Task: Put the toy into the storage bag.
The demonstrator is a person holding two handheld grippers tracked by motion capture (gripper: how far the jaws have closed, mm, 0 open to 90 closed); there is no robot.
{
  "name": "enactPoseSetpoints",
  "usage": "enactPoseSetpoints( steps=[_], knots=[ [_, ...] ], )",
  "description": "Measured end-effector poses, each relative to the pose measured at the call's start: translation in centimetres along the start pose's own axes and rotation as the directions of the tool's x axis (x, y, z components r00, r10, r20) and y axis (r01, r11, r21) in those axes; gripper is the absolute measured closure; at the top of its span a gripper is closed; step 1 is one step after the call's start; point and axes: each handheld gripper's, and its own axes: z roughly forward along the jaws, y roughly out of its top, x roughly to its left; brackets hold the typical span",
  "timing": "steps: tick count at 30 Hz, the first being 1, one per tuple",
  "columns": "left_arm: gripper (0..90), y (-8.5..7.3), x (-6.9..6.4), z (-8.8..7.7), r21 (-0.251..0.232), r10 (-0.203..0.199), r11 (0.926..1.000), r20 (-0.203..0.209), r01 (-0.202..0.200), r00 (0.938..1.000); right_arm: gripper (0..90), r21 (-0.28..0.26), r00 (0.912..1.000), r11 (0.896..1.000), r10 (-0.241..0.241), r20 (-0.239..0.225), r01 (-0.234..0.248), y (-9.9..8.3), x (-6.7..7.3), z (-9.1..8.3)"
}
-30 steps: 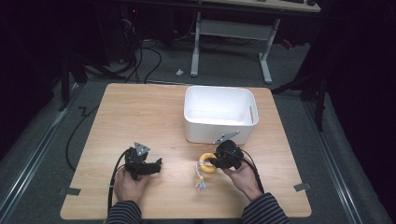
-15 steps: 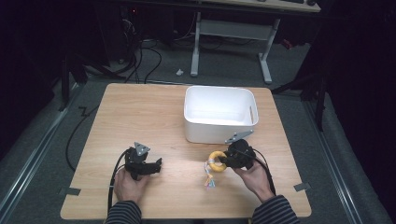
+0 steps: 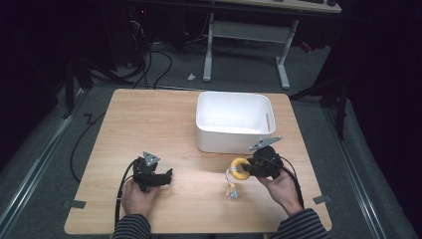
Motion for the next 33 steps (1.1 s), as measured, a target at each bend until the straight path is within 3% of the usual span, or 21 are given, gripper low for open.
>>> enactPoseSetpoints(
  steps=[18, 33],
  knots=[
    [14.5, 0.0, 0.0, 0.0, -0.002, -0.002, 1.0, 0.005, 0.002, 1.0, 67.4, -0.049, 0.9984, 0.997, 0.055, 0.01, -0.054, -0.7, -3.0, -4.4],
    [14.6, 0.0, 0.0, 0.0, -0.003, 0.0, 1.0, 0.002, 0.0, 1.0, 67.5, -0.089, 0.9972, 0.993, 0.075, 0.007, -0.074, 0.7, -4.4, -7.2]
  ],
)
